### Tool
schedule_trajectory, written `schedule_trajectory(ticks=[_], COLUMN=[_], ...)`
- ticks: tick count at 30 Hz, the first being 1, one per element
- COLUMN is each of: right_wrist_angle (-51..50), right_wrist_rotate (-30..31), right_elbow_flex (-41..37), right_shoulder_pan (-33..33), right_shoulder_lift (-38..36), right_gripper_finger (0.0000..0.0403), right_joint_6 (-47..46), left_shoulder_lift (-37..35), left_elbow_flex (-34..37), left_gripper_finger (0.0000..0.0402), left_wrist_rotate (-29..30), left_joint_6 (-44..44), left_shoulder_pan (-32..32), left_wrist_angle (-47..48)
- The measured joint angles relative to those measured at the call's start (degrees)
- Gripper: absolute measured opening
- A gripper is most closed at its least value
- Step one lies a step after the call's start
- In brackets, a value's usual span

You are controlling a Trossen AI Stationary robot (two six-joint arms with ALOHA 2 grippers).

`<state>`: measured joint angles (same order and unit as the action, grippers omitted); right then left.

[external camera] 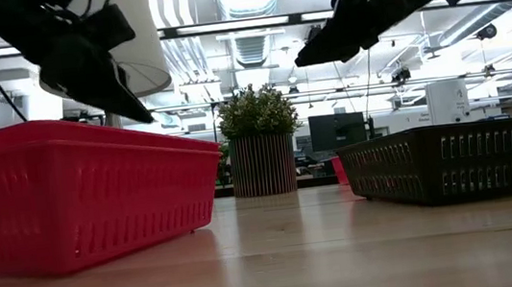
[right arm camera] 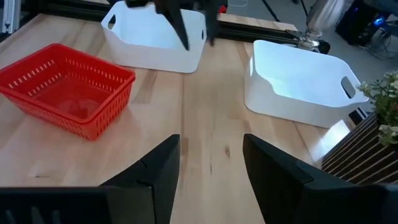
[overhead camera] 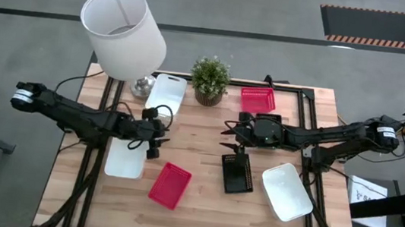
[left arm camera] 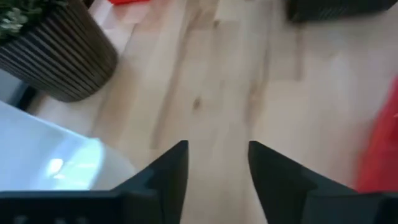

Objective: Stack baskets by color
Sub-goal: Stack the top white bin on the bottom left white bin

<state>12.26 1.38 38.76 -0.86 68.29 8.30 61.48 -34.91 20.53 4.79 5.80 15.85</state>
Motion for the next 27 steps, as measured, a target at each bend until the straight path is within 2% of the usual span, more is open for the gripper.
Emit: schedule_trajectory(ticks=[3, 11, 14, 17, 21, 27], right_wrist_angle=[0.6, 0.6, 0.5, 0.5, 0.5, 0.5], right_wrist_rotate=[-0.1, -0.1, 0.0, 0.1, 0.1, 0.1], right_elbow_flex=[-1.0, -1.7, -1.7, -1.7, -1.8, -1.9], right_shoulder_pan=[0.0, 0.0, 0.0, 0.0, 0.0, 0.0], right_shoulder_lift=[-0.2, -0.4, -0.4, -0.4, -0.4, -0.4], right_gripper_finger=[0.0169, 0.0168, 0.0168, 0.0168, 0.0168, 0.0161], right_joint_6=[-1.0, -2.3, -2.2, -2.3, -2.7, -2.6], left_shoulder_lift=[2.2, 7.3, 9.2, 11.2, 13.8, 16.3], left_elbow_flex=[-0.6, -3.7, -3.8, -3.4, -3.3, -3.4], left_gripper_finger=[0.0172, 0.0175, 0.0175, 0.0175, 0.0175, 0.0171], left_wrist_rotate=[0.1, 0.0, -5.0, -11.2, -11.1, -11.3], left_joint_6=[-6.0, -24.1, -29.2, -31.7, -33.9, -35.2], left_shoulder_pan=[-3.3, -13.4, -19.0, -23.6, -26.6, -27.2], left_wrist_angle=[0.2, 1.0, 1.4, 1.2, 1.1, 0.7])
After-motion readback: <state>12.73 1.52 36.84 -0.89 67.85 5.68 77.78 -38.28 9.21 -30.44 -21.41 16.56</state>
